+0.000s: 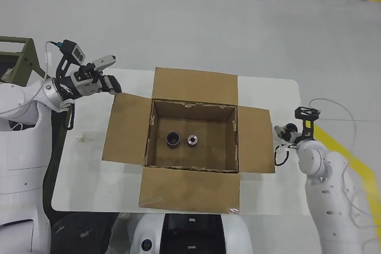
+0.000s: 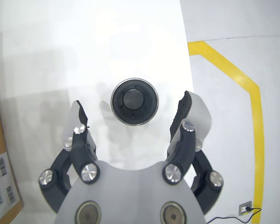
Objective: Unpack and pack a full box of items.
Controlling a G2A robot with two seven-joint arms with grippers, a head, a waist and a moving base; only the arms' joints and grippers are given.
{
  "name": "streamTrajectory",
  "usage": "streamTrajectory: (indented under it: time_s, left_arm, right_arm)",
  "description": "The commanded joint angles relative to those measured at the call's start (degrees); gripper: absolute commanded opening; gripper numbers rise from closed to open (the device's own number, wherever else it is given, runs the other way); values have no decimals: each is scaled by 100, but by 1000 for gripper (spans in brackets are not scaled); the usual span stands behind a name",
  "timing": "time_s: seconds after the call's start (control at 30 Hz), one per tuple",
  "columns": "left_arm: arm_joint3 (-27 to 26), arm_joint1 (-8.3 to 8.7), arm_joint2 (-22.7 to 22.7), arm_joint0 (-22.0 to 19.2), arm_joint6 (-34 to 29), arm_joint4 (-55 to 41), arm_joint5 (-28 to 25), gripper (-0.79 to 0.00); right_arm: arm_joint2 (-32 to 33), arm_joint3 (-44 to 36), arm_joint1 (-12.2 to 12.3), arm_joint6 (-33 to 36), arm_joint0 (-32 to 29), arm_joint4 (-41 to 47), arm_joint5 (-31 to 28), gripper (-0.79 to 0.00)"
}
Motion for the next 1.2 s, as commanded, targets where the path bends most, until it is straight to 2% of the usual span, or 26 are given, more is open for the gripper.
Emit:
streamTrajectory:
  time_s: [0.0, 0.2, 0.3, 0.33, 0.37, 0.43, 0.5, 0.6, 0.8, 1.17]
  left_arm:
    - [0, 0, 0, 0, 0, 0, 0, 0]
    - [0, 0, 0, 0, 0, 0, 0, 0]
    - [0, 0, 0, 0, 0, 0, 0, 0]
    - [0, 0, 0, 0, 0, 0, 0, 0]
    - [0, 0, 0, 0, 0, 0, 0, 0]
    - [0, 0, 0, 0, 0, 0, 0, 0]
    - [0, 0, 0, 0, 0, 0, 0, 0]
    - [0, 0, 0, 0, 0, 0, 0, 0]
    - [0, 0, 0, 0, 0, 0, 0, 0]
    - [0, 0, 0, 0, 0, 0, 0, 0]
  right_arm:
    - [-39, 117, -5, -55, 73, -10, 44, -25]
    - [-141, 433, -15, -158, 283, -86, 173, -31]
    - [-171, 571, -18, -175, 376, -90, 203, -74]
    - [-181, 609, -19, -177, 398, -87, 207, -111]
    - [-189, 640, -19, -185, 419, -90, 211, -188]
    - [-208, 678, -20, -182, 445, -92, 208, -425]
    - [-215, 704, -18, -179, 460, -96, 214, -563]
    - [-231, 733, -18, -184, 475, -97, 227, -677]
    - [-249, 725, -13, -184, 482, -129, 256, -782]
    - [-124, 8, 25, -176, 102, -186, 213, -785]
